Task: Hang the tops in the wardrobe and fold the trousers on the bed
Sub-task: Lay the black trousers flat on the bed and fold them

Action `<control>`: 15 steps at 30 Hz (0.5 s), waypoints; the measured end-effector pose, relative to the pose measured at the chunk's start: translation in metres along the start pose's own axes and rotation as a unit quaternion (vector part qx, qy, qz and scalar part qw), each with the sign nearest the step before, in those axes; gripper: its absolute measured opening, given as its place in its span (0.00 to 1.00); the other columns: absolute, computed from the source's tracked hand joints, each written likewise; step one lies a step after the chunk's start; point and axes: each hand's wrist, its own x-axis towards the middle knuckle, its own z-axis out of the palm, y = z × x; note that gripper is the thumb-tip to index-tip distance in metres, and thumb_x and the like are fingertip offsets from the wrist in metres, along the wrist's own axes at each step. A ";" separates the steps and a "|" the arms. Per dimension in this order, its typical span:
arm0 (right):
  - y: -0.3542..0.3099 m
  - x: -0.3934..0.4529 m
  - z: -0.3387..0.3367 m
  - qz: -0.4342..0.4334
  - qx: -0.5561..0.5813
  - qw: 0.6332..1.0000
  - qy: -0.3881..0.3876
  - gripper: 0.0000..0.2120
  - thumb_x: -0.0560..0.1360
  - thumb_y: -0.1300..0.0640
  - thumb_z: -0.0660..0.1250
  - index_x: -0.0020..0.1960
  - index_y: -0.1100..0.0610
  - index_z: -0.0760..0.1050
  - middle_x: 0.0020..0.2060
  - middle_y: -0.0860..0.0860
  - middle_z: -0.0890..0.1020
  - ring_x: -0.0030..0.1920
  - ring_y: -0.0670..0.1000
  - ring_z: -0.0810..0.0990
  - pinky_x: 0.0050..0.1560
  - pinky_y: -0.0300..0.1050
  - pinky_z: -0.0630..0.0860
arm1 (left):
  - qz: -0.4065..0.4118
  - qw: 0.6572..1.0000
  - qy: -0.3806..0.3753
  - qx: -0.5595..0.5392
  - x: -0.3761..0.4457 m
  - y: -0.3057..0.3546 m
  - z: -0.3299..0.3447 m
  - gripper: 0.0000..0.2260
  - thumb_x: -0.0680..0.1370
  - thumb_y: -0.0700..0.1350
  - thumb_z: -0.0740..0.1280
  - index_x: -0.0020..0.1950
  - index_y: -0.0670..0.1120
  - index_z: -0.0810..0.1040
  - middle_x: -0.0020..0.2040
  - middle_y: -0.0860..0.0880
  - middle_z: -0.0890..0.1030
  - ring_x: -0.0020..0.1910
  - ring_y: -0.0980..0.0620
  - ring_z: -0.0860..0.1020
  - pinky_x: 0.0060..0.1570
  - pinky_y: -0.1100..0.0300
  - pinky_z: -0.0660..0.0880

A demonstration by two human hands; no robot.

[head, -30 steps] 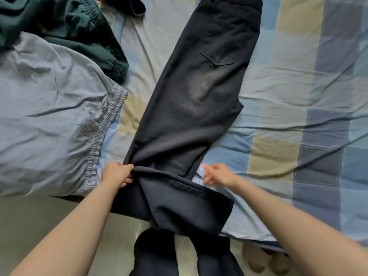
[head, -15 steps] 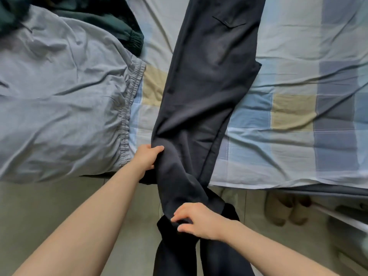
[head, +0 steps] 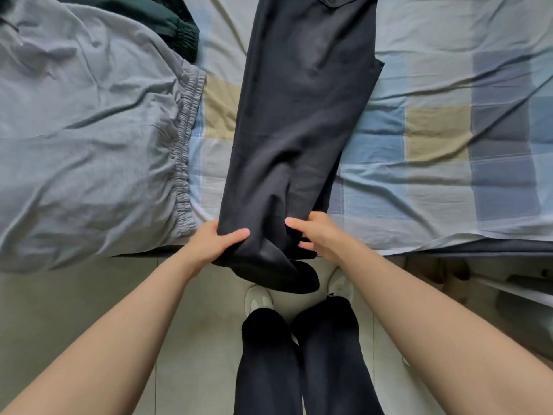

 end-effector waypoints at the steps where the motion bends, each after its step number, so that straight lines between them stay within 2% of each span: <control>1: 0.005 -0.003 -0.003 -0.003 -0.002 1.000 -0.014 0.11 0.74 0.56 0.71 0.55 0.54 0.76 0.54 0.50 0.83 0.52 0.49 0.81 0.45 0.44 0.78 | -0.009 1.000 -0.022 0.004 -0.003 0.000 -0.003 0.25 0.60 0.62 0.76 0.54 0.54 0.82 0.50 0.55 0.85 0.50 0.55 0.83 0.49 0.54 0.80; 3: 0.015 -0.011 -0.017 -0.006 0.013 0.999 -0.030 0.15 0.72 0.55 0.73 0.57 0.55 0.77 0.51 0.50 0.84 0.50 0.51 0.83 0.46 0.46 0.79 | -0.034 0.998 -0.058 0.005 -0.005 0.001 -0.011 0.25 0.59 0.61 0.78 0.52 0.53 0.83 0.49 0.55 0.86 0.50 0.54 0.84 0.50 0.56 0.80; 4: 0.020 -0.014 -0.025 -0.005 0.015 0.999 -0.033 0.15 0.71 0.53 0.74 0.55 0.55 0.78 0.46 0.49 0.85 0.44 0.50 0.83 0.41 0.44 0.78 | -0.044 0.997 -0.059 0.016 -0.005 0.002 -0.015 0.23 0.61 0.60 0.78 0.51 0.52 0.83 0.48 0.55 0.86 0.48 0.54 0.84 0.48 0.57 0.80; 5: 0.025 -0.018 -0.032 0.000 0.000 1.000 -0.031 0.13 0.70 0.51 0.74 0.51 0.56 0.79 0.38 0.48 0.83 0.35 0.48 0.79 0.34 0.41 0.73 | -0.048 0.997 -0.045 0.043 -0.004 0.003 -0.017 0.18 0.64 0.58 0.78 0.49 0.52 0.84 0.46 0.54 0.86 0.46 0.54 0.84 0.44 0.58 0.80; 7: 0.035 -0.021 -0.041 -0.009 -0.083 0.996 0.009 0.11 0.72 0.50 0.72 0.38 0.56 0.76 0.24 0.48 0.72 0.24 0.46 0.66 0.26 0.38 0.61 | -0.039 0.990 0.003 0.132 0.002 0.000 -0.020 0.09 0.71 0.52 0.75 0.45 0.49 0.84 0.43 0.52 0.86 0.42 0.54 0.83 0.40 0.59 0.78; 9: 0.046 -0.017 -0.043 -0.033 -0.160 0.984 0.073 0.16 0.75 0.54 0.69 0.32 0.57 0.68 0.24 0.49 0.64 0.26 0.49 0.61 0.29 0.40 0.61 | -0.012 0.975 0.029 0.218 0.007 -0.004 -0.018 0.04 0.75 0.44 0.71 0.43 0.45 0.84 0.43 0.46 0.85 0.42 0.50 0.80 0.45 0.56 0.76; 11: 0.052 -0.013 -0.042 -0.039 -0.200 0.974 0.099 0.15 0.76 0.56 0.67 0.34 0.58 0.66 0.29 0.53 0.61 0.33 0.52 0.59 0.38 0.44 0.61 | -0.013 0.972 0.034 0.234 0.010 -0.011 -0.016 0.05 0.76 0.40 0.69 0.47 0.42 0.84 0.46 0.42 0.85 0.44 0.48 0.80 0.52 0.52 0.77; 13: 0.052 -0.009 -0.042 -0.031 -0.196 0.975 0.098 0.14 0.77 0.56 0.65 0.35 0.56 0.66 0.32 0.53 0.63 0.37 0.51 0.61 0.41 0.45 0.62 | -0.024 0.976 0.031 0.212 0.009 -0.017 -0.015 0.07 0.76 0.40 0.68 0.48 0.37 0.83 0.43 0.42 0.84 0.42 0.48 0.77 0.49 0.53 0.75; 15: 0.052 -0.008 -0.040 -0.016 -0.141 0.986 0.090 0.12 0.78 0.58 0.63 0.37 0.57 0.67 0.34 0.53 0.65 0.35 0.51 0.64 0.40 0.44 0.66 | -0.025 0.982 0.033 0.186 0.006 -0.019 -0.016 0.09 0.77 0.41 0.68 0.42 0.34 0.79 0.36 0.44 0.76 0.38 0.50 0.71 0.42 0.55 0.69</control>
